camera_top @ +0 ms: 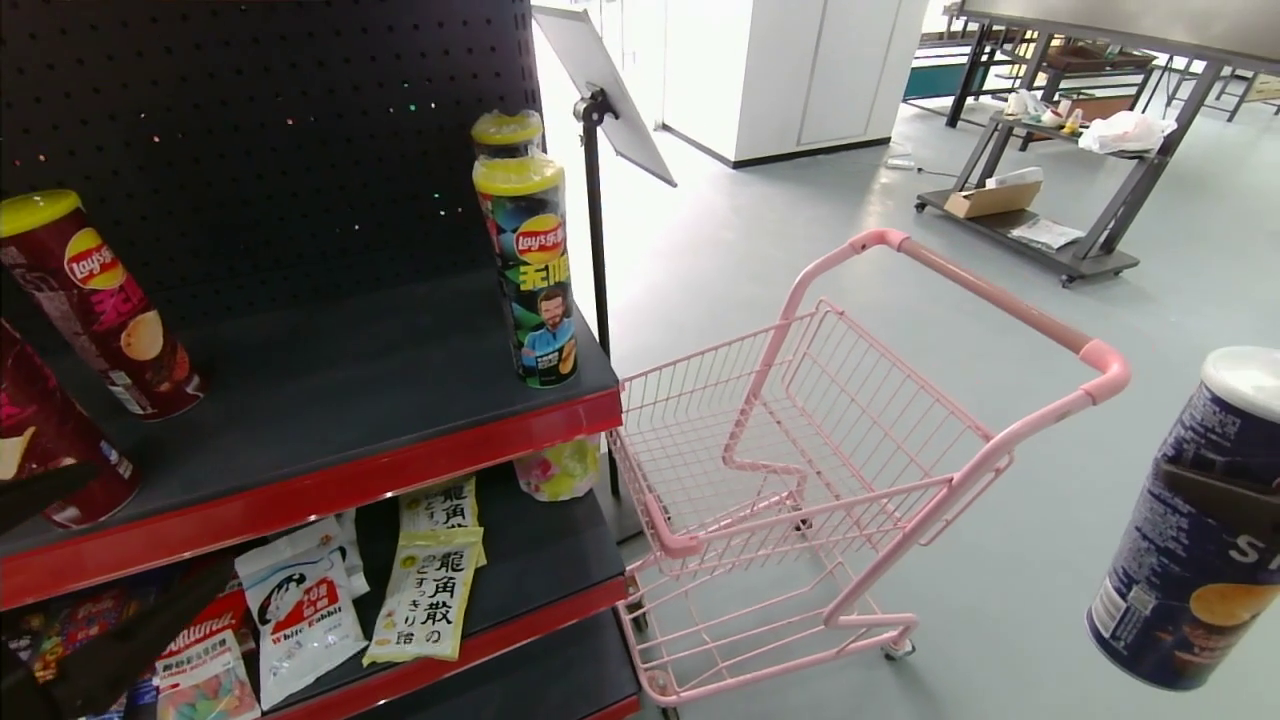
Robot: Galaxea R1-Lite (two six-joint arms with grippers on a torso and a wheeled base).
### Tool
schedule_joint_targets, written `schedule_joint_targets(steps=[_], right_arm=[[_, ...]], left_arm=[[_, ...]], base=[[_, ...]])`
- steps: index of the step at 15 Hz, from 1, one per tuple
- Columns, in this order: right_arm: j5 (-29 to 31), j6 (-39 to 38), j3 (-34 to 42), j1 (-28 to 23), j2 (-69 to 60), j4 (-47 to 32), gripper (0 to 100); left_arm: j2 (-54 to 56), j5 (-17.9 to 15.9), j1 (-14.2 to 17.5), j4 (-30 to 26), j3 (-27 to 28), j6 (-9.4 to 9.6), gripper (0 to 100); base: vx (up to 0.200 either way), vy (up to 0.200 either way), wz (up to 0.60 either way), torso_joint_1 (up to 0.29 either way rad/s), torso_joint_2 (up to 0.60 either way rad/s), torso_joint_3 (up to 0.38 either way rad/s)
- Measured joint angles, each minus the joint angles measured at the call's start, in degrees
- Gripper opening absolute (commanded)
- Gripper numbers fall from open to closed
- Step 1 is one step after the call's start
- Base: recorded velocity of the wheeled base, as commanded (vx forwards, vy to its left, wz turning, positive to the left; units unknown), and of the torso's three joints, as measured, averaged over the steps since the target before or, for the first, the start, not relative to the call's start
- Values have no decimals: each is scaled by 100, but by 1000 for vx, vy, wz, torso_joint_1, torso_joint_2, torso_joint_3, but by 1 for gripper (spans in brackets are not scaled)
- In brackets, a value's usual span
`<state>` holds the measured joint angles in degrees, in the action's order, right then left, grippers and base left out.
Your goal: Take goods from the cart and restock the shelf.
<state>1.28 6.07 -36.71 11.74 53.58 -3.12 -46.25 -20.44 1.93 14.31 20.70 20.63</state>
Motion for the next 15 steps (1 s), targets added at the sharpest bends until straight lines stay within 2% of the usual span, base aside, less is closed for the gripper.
schedule_joint_targets(steps=[1,2,6,15], right_arm=[[2,39,0,2,39,0,0],[0,121,13,9,72,-10,0],[9,211,0,-4,205,-5,0],[2,207,44,0,234,6,0]], left_arm=[[0,28,0,2,-11,162,100],[-2,104,0,-9,-26,197,100],[6,180,5,7,-37,208,100],[30,162,-2,7,-28,201,100]], base=[[-200,-200,0,80,-168,-95],[-200,-200,0,32,-51,-41],[-200,0,0,17,-14,-9],[0,0,600,1,-2,2]])
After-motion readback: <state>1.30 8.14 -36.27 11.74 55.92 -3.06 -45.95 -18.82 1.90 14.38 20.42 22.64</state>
